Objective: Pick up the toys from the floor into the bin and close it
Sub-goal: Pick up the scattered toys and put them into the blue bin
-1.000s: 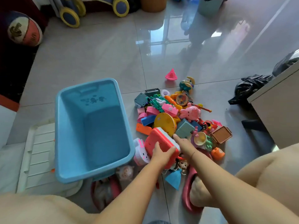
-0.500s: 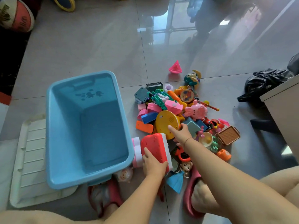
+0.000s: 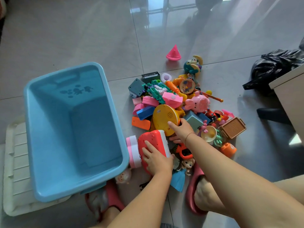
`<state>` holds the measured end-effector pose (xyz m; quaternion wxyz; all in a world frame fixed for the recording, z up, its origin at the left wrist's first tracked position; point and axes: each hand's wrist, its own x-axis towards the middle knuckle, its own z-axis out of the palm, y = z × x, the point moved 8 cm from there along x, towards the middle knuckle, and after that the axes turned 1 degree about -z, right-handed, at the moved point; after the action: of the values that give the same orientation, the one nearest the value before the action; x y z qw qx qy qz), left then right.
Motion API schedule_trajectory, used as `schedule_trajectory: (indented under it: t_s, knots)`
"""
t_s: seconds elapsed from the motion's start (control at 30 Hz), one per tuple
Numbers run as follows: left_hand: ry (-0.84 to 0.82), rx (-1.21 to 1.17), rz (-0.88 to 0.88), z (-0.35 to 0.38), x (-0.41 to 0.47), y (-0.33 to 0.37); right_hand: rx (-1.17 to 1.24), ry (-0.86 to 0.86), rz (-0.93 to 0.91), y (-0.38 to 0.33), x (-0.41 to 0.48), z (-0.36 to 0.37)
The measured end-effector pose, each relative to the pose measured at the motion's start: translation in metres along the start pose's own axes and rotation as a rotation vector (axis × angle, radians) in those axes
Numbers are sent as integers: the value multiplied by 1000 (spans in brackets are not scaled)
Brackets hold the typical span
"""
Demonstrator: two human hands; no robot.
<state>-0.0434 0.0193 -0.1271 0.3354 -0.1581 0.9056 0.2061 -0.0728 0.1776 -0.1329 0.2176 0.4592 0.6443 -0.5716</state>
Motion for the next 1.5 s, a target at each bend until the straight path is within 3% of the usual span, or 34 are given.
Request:
schedule_trajectory:
  t_s: [0.5, 1.0, 1.3, 1.5]
  knots:
    - [112, -18, 113, -51, -8, -5, 132, -30, -71, -7, -26, -9]
    - [104, -463, 230, -138, -72, -19, 149, -84, -379, -80, -120, -41]
    - [-123, -986, 168, -232, -76, -21, 77, -152, -624, -166, -199, -55]
    - [-165, -1027, 188, -317, -72, -23, 26, -206, -785, -227, -257, -40]
